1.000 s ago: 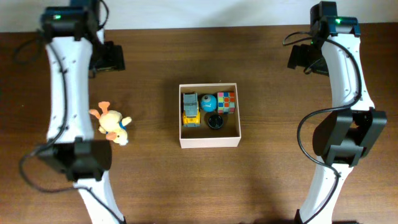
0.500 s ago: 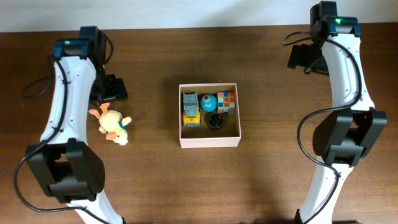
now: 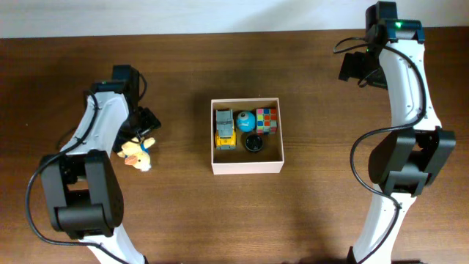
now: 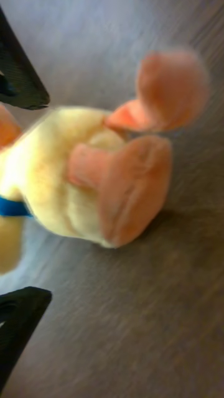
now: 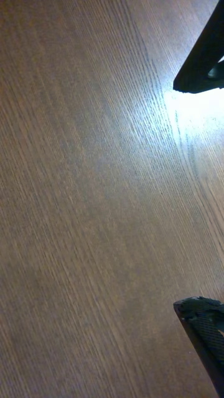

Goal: Pack container
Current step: 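Lower the left gripper and close it on the yellow plush duck, then lift the duck and carry it right toward the box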

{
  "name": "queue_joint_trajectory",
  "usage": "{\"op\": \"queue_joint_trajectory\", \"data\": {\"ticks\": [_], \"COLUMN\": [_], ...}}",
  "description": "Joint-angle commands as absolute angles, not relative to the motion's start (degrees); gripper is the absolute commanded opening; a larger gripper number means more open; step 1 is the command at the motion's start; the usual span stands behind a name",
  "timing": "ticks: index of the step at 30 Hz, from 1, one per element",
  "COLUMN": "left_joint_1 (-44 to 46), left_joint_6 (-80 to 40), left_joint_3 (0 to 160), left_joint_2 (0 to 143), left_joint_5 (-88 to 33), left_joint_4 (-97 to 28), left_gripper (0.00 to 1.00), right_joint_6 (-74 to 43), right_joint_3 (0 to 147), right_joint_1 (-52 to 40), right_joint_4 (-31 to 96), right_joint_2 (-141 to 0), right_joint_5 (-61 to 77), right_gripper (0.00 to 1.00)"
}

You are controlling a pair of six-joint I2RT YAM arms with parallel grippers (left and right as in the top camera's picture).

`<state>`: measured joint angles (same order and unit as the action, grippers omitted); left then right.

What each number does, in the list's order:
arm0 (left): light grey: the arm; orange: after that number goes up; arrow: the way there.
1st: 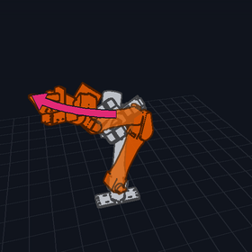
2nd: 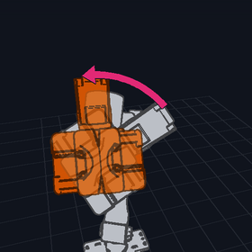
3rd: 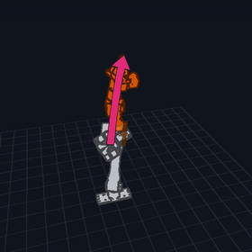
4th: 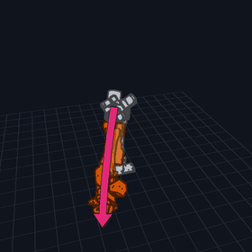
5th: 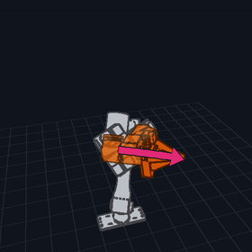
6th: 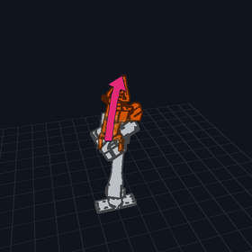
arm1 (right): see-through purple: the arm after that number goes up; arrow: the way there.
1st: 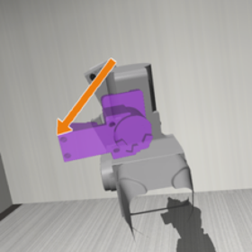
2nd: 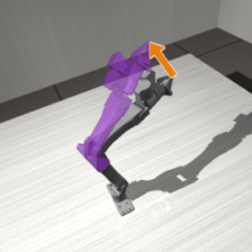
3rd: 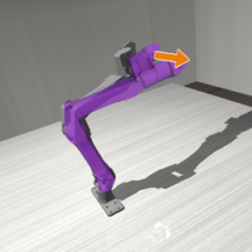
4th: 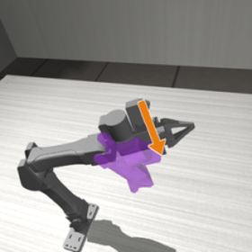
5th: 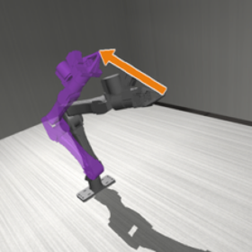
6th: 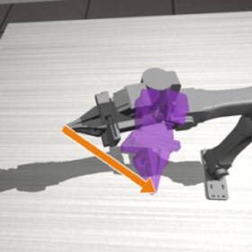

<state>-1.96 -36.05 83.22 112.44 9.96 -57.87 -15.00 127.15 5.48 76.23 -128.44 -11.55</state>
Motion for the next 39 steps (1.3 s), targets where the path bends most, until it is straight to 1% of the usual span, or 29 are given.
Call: {"op": "queue_joint_trajectory", "data": {"ticks": [1,6,8,13,15,22,26,33,39], "left_joint_1": [-1.93,-1.93,-1.93,-1.93,-1.93,-1.93,-2.09,-2.31,-2.28], "left_joint_6": [-39.27,-39.22,-39.22,-39.20,-39.20,-38.96,-38.76,-32.12,-24.91], "left_joint_3": [79.79,76.14,75.55,75.53,75.53,75.53,75.59,77.56,84.53], "left_joint_2": [112.16,112.16,112.16,112.16,112.16,112.16,112.16,112.14,112.14], "left_joint_5": [9.67,9.72,9.76,9.93,9.96,10.07,11.55,11.60,11.53], "left_joint_4": [-55.51,-51.92,-51.40,-50.43,-49.60,-47.27,-46.94,-47.79,-49.74], "left_gripper": [0.93,0.92,0.89,0.62,0.54,0.50,0.50,0.50,0.50], "right_joint_6": [-15.49,-15.49,-15.49,-15.49,-15.49,-15.49,-15.49,-15.49,-15.49], "right_joint_3": [127.11,127.11,127.11,127.11,127.11,127.11,127.11,127.11,127.11], "right_joint_1": [5.28,5.28,5.28,5.28,5.28,5.28,5.28,5.28,5.28], "right_joint_4": [76.07,76.07,76.07,76.07,76.07,76.07,76.07,76.07,76.07], "right_joint_2": [-127.37,-127.37,-127.37,-127.37,-127.37,-127.37,-127.37,-127.37,-127.37], "right_joint_5": [-12.29,-12.29,-12.29,-12.29,-12.29,-12.29,-12.29,-12.29,-12.29], "right_gripper": [0.99,0.99,0.99,0.99,0.99,0.99,0.99,0.99,0.99]}}
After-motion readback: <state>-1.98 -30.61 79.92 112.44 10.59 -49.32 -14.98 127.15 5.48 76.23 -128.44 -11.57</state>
